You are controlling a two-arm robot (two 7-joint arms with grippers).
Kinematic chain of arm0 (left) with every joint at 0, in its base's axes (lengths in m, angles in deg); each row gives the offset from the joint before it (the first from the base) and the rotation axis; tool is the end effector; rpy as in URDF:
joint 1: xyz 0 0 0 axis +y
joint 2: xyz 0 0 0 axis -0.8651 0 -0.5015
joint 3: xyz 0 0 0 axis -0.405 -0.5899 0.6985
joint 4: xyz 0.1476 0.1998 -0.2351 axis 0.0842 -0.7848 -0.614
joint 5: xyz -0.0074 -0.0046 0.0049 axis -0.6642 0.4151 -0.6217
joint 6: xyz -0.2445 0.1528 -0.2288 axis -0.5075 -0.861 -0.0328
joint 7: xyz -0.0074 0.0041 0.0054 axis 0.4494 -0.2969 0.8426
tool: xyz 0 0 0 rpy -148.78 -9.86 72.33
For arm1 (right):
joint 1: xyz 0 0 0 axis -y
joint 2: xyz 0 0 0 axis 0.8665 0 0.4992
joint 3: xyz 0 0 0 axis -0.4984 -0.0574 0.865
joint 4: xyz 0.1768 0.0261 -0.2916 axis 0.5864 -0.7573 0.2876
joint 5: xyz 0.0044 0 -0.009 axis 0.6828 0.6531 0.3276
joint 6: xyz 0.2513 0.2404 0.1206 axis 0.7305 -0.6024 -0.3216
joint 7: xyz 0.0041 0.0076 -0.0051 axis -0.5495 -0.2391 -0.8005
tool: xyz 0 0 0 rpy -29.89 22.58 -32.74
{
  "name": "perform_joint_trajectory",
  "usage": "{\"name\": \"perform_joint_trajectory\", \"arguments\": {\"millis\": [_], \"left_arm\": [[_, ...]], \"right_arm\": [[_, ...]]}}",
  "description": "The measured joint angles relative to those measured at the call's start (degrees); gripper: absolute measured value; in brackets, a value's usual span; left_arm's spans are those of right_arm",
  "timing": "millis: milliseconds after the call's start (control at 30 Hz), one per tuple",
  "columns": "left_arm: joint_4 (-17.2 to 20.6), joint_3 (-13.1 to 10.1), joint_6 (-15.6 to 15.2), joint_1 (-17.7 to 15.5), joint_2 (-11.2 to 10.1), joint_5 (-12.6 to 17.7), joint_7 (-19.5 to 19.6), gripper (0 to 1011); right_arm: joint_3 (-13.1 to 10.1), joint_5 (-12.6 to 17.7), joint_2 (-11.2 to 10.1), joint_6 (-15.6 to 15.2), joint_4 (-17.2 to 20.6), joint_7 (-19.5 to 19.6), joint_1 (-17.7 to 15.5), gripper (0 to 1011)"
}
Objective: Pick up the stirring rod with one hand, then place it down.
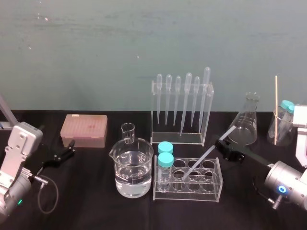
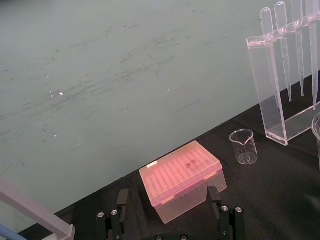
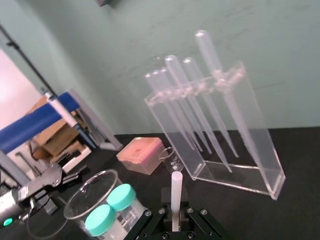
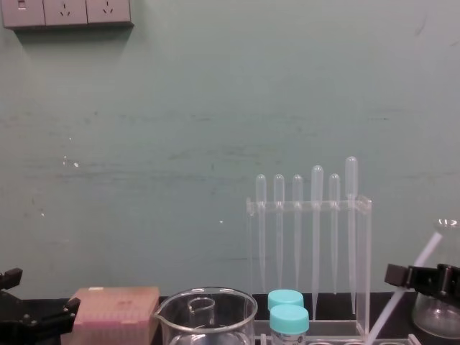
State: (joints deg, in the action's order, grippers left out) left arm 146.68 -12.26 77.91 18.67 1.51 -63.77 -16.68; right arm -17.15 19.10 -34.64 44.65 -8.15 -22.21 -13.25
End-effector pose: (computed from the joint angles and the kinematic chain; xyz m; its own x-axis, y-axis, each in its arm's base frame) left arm 0.4226 0.0965 -0.3555 0.2921 0.8803 0.3738 -0.9553 0.2871 0.0703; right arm 0.4597 -0.1008 -0.3372 0.5916 -0.6744 -0.4419 0.7375 0.6741 -0.0413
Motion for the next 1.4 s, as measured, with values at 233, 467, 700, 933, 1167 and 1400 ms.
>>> {"name": "perform_joint_trajectory", "arguments": {"millis": [233,467,700,933,1167,1400], "left_arm": [[0.0,0.0,0.0,0.0,0.0,0.0,0.0,1000],[0.0,0.0,0.0,0.0,0.0,0.0,0.0,1000],[0.0,0.0,0.0,0.0,0.0,0.0,0.0,1000],[0.0,0.0,0.0,0.0,0.0,0.0,0.0,1000],[0.0,0.0,0.0,0.0,0.0,0.0,0.0,1000],[0.0,0.0,0.0,0.0,0.0,0.0,0.0,1000]], "right_arm": [[2.51,-5.0,-2.51,0.42,2.84,-1.27,1.76,72],[4.75,-11.52,-5.88,-1.08,6.99,-1.47,4.2,72],[4.76,-14.75,-8.04,-2.7,10.64,-1.61,5.65,72],[3.82,-15.25,-9.89,-5.79,13.71,-2.85,7.98,72],[3.0,-13.59,-11.25,-7.76,15.33,-4.56,10.84,72],[3.53,-13.23,-12.18,-8.41,15.65,-5.11,12.64,72]]}}
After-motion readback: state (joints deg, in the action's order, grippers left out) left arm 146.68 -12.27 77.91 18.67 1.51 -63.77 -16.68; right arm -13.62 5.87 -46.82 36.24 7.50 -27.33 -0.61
